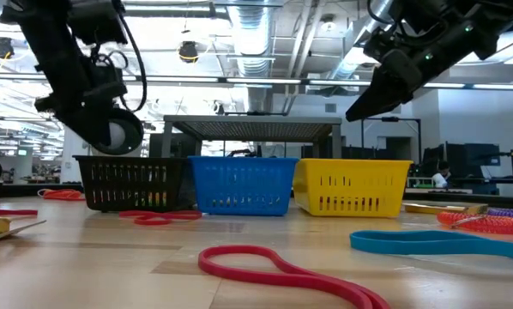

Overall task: Pick & Place Office Desk Supplies
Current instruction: Put the red rubber band into the blue basket

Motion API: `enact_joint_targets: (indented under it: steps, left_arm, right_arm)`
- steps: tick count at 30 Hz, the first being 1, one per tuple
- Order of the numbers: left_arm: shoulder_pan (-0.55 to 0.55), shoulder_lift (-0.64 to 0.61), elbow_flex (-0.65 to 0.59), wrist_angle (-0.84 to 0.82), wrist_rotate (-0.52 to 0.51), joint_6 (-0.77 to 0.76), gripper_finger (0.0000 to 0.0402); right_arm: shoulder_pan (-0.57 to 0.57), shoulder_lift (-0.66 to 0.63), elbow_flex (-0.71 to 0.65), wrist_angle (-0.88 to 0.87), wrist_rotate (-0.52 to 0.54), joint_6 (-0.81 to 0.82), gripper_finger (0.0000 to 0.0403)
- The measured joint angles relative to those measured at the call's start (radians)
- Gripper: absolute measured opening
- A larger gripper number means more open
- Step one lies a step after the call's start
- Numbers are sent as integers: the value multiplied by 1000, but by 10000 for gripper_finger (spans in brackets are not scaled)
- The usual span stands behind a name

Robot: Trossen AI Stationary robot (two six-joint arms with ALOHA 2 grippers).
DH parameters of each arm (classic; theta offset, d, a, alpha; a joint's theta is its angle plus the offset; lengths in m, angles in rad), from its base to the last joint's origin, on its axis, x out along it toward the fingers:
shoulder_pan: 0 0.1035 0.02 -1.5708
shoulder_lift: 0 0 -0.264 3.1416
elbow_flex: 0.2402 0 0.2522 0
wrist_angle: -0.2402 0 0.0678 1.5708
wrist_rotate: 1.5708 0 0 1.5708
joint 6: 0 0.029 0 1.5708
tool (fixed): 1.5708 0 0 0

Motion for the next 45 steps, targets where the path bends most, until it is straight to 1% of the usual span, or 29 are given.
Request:
enact_joint_targets:
  steps: [6, 11, 15, 19, 21, 25, 31, 35, 45]
  left_arm:
    - [2, 76, -37, 10, 10, -11, 154]
    - [2, 139, -37, 11, 19, -17, 154]
    - [2, 184, -37, 9, 30, -49, 154]
    - [2, 219, -37, 9, 69, -69, 154]
    - [2, 234, -37, 10, 71, -73, 154]
    - [29, 258, -37, 2, 70, -99, 154]
    - [72, 311, -37, 0, 70, -100, 154]
    - [88, 331, -37, 7, 71, -94, 154]
    - [100, 335, -37, 17, 91, -92, 154]
  right_arm:
    - [25, 0, 0, 3, -1, 9, 224]
    - [30, 0, 0, 10, -1, 9, 224]
    - [30, 0, 0, 10, 0, 9, 224]
    - [30, 0, 0, 16, 0, 9, 224]
    - [30, 0, 0, 16, 0, 9, 224]
    - [30, 0, 0, 17, 0, 9, 224]
    - [44, 0, 0, 17, 0, 9, 224]
    - [51, 0, 0, 16, 1, 8, 224]
    - [51, 0, 0, 16, 1, 1, 224]
